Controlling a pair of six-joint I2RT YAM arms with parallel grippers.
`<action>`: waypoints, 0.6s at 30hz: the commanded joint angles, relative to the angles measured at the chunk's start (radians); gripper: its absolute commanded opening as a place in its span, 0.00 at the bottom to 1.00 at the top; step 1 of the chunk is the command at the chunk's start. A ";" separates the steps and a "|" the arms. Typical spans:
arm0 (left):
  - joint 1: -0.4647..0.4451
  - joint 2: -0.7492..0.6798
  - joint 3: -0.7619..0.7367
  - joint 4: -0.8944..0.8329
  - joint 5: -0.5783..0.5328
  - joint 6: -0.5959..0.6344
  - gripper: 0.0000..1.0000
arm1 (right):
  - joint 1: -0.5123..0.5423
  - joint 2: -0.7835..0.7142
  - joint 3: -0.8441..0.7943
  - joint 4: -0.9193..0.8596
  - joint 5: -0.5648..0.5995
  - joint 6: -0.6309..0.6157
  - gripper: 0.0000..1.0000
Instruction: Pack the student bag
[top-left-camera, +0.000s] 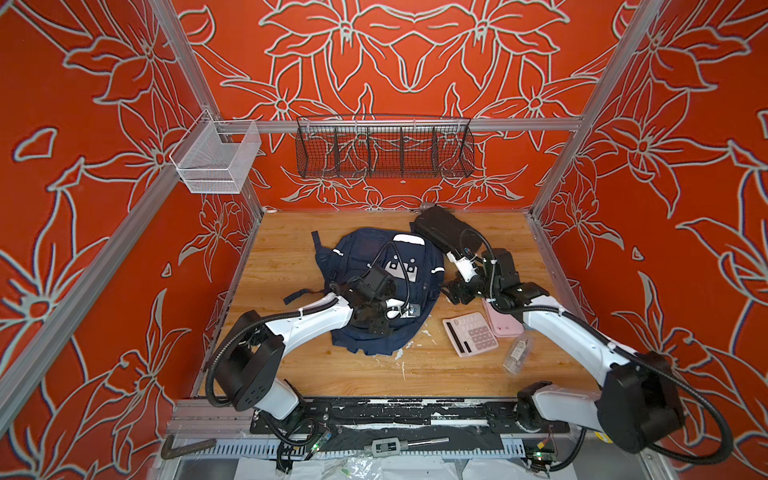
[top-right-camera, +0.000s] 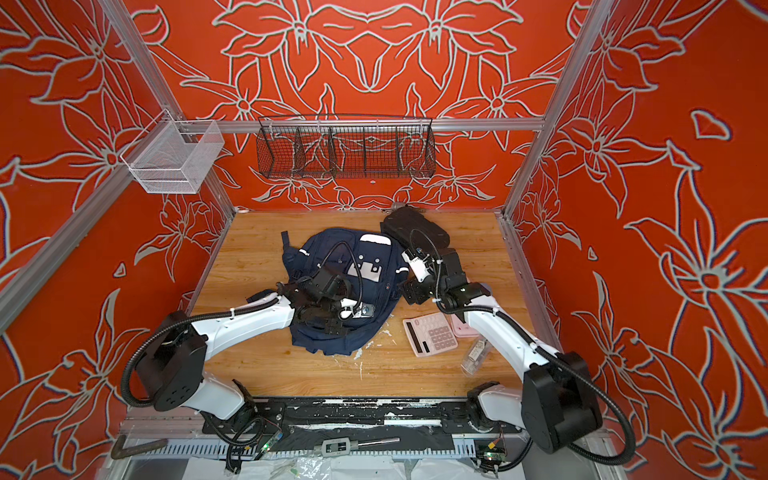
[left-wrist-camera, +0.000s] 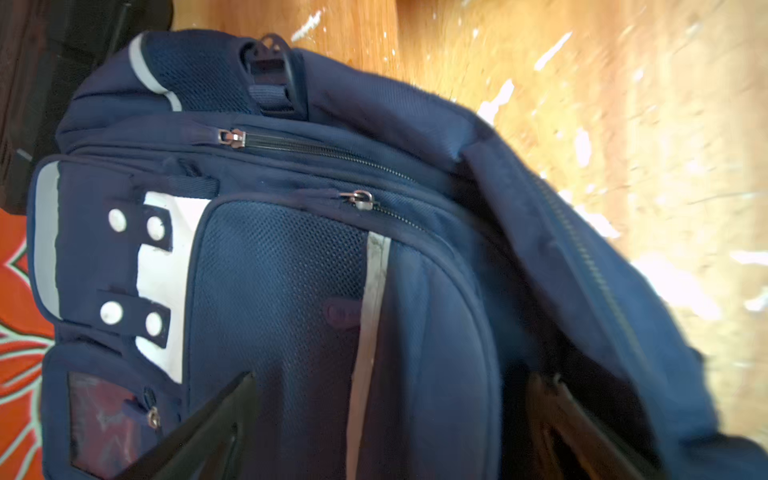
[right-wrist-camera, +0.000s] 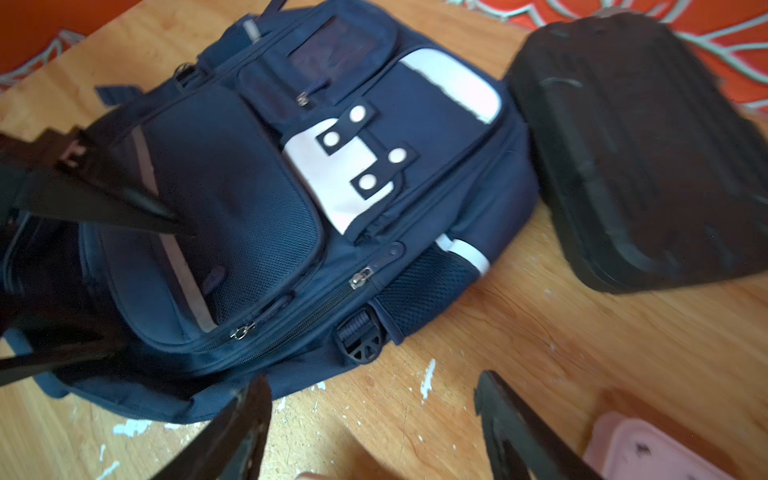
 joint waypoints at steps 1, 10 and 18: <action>-0.007 0.044 -0.003 0.056 -0.044 0.076 0.98 | 0.000 0.037 0.074 -0.004 -0.107 -0.091 0.74; 0.000 0.119 0.046 0.094 -0.073 -0.001 0.50 | -0.001 0.102 0.122 0.008 -0.073 -0.122 0.65; 0.090 -0.111 0.014 0.110 0.039 -0.090 0.00 | -0.011 0.146 0.205 -0.097 -0.102 -0.347 0.57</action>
